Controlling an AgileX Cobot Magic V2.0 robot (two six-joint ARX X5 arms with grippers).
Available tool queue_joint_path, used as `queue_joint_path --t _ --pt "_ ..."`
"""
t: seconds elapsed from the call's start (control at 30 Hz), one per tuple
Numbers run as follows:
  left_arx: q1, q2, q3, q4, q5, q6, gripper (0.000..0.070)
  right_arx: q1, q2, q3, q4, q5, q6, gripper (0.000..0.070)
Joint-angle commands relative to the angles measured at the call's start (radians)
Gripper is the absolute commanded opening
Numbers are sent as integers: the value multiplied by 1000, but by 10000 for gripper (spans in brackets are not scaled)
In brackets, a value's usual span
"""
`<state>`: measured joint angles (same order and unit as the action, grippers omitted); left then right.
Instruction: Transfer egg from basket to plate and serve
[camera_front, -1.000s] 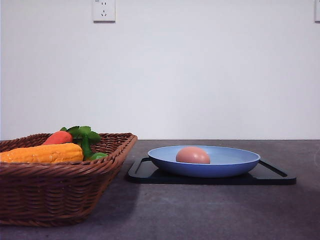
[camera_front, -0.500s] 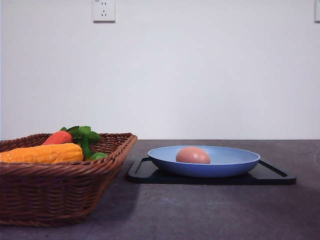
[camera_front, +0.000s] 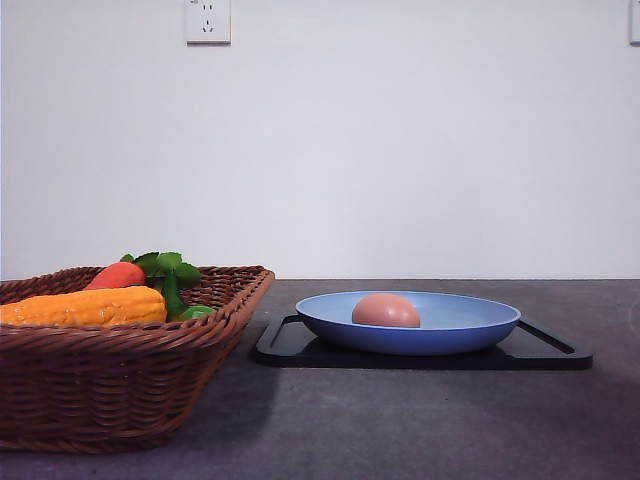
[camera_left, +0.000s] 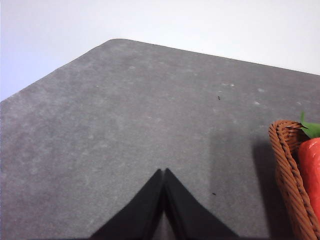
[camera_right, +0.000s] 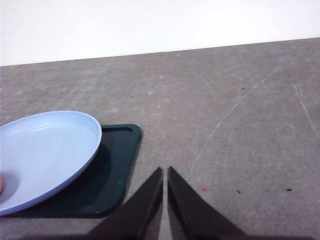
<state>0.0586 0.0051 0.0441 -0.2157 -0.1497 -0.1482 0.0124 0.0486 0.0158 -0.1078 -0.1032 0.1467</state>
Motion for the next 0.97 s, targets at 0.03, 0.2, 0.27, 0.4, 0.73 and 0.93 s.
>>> queue_joint_path --t 0.03,0.2,0.27,0.4,0.73,0.93 --pt "2 -2 -10 -50 0 -2 0 1 1 -3 10 3 10 0" --pt "2 -2 -10 -50 0 -2 0 1 1 -3 10 3 10 0" --pt "2 -2 -10 -50 0 -2 0 1 1 -3 10 3 10 0" --pt "2 -2 -10 -50 0 -2 0 1 1 -3 10 3 10 0" --pt "2 -2 -10 -50 0 -2 0 1 1 -3 10 3 10 0" --pt "2 -2 -10 -50 0 -2 0 1 1 -3 10 3 10 0"
